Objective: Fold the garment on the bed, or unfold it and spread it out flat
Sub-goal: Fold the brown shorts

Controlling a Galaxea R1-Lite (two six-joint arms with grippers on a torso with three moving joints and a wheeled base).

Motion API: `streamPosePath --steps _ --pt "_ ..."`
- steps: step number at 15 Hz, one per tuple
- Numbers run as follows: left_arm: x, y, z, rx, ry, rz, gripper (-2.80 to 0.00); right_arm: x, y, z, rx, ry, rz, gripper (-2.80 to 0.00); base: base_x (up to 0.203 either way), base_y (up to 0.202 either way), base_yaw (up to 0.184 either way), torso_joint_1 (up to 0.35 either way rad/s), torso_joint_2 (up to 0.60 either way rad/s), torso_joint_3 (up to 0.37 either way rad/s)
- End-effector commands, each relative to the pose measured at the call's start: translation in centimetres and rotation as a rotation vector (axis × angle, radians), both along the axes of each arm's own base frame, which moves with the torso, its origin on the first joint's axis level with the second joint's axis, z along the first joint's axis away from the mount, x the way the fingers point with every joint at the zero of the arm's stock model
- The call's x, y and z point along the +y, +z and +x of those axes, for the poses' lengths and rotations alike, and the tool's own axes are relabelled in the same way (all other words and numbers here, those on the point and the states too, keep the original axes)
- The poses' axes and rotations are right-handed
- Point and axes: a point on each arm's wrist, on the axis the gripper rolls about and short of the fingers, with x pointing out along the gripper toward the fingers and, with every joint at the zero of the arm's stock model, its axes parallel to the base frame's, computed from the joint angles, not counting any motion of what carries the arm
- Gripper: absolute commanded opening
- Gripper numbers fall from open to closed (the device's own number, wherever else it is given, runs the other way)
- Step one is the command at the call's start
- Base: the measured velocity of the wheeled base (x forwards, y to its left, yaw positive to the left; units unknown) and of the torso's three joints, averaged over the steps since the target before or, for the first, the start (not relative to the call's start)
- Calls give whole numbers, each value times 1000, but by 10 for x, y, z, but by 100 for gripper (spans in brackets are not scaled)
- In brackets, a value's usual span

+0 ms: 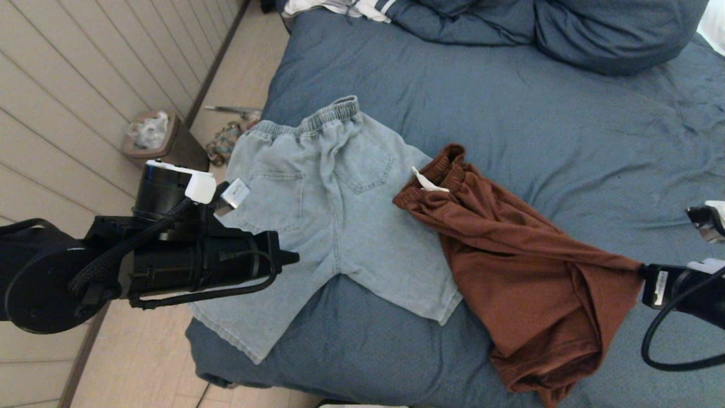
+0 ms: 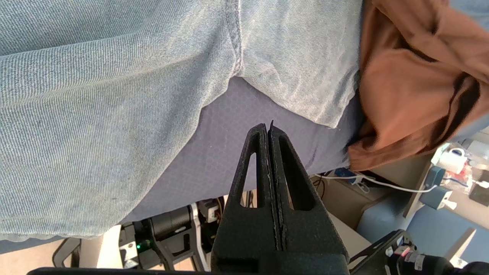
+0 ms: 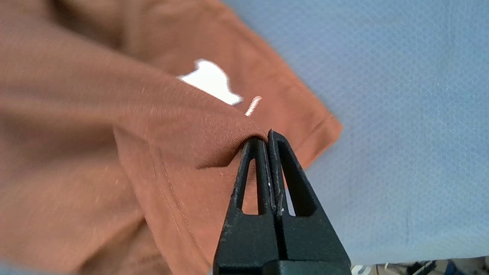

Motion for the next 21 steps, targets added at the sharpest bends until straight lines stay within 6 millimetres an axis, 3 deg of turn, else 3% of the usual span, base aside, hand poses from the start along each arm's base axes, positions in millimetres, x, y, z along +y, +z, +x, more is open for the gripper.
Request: streamPosePath --steps 1,4,12,13,17,21 --pt "-1 0 0 1 -1 -2 -280 -21 -14 30 77 -38 32 -280 0 0 0 0 0 0" --pt "-1 -2 1 6 -2 1 -280 -44 -26 54 98 -78 53 -280 0 0 0 0 0 0" --pt "-4 -6 2 18 -7 6 -280 -72 -44 73 148 -132 44 -280 0 0 0 0 0 0" --pt "-4 -6 3 21 -7 7 -280 -76 -44 75 136 -140 42 0 0 0 0 0 0 0" --pt "-5 -7 2 22 -10 8 -280 -85 -41 71 95 -83 50 0 0 0 0 0 0 0" --pt "-6 -7 2 23 -15 9 -280 -80 -18 61 11 -46 58 0 0 0 0 0 0 0"
